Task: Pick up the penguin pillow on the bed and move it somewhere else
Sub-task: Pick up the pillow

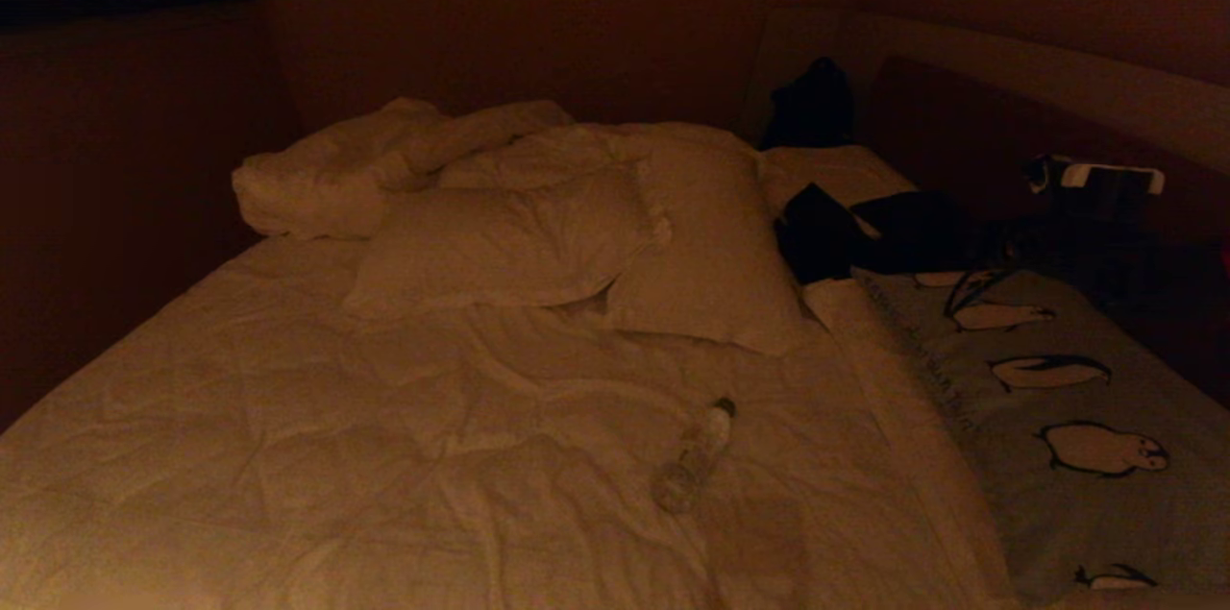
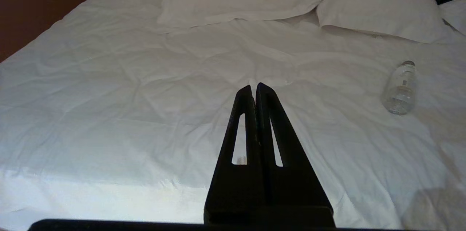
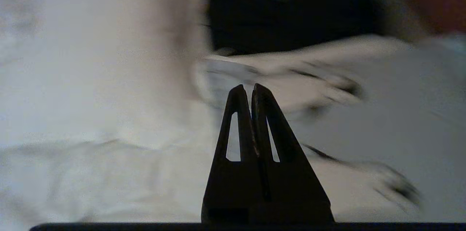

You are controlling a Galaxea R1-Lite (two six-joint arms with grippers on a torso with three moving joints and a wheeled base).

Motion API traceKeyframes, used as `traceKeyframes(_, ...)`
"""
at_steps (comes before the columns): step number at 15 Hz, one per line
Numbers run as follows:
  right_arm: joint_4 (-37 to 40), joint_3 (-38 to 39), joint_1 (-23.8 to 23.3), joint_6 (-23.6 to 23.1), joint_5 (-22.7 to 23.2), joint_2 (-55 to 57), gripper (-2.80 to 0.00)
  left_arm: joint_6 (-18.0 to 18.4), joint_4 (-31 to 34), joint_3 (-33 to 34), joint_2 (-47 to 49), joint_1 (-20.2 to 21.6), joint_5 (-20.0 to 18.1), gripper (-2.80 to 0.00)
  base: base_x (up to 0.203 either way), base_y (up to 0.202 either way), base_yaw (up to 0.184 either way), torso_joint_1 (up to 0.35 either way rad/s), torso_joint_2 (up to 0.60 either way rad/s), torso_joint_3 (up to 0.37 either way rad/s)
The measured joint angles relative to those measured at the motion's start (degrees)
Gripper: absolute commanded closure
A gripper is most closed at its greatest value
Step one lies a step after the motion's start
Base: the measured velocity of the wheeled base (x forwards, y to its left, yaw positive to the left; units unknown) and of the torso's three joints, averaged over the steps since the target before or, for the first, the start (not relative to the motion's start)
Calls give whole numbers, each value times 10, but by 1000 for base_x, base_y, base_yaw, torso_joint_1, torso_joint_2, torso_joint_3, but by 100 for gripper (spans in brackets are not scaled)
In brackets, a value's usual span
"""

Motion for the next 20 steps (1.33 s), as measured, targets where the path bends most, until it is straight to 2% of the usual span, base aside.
traceKeyframes(3, 68, -2, 31, 21, -88, -32, 0, 0, 0, 0, 0, 0, 0, 0, 0, 0, 0, 0, 0, 0)
traceKeyframes(5, 126, -2, 52, 42, -131, -59, 0, 0, 0, 0, 0, 0, 0, 0, 0, 0, 0, 0, 0, 0)
traceKeyframes(8, 221, -2, 73, 72, -156, -102, 0, 0, 0, 0, 0, 0, 0, 0, 0, 0, 0, 0, 0, 0)
traceKeyframes(11, 318, -4, 78, 83, -146, -149, 0, 0, 0, 0, 0, 0, 0, 0, 0, 0, 0, 0, 0, 0)
traceKeyframes(14, 414, -9, 79, 68, -114, -193, 0, 0, 0, 0, 0, 0, 0, 0, 0, 0, 0, 0, 0, 0)
traceKeyframes(17, 500, -2, 80, 51, -59, -243, 0, 0, 0, 0, 0, 0, 0, 0, 0, 0, 0, 0, 0, 0)
traceKeyframes(20, 571, 27, 82, 58, 10, -311, 0, 0, 0, 0, 0, 0, 0, 0, 0, 0, 0, 0, 0, 0)
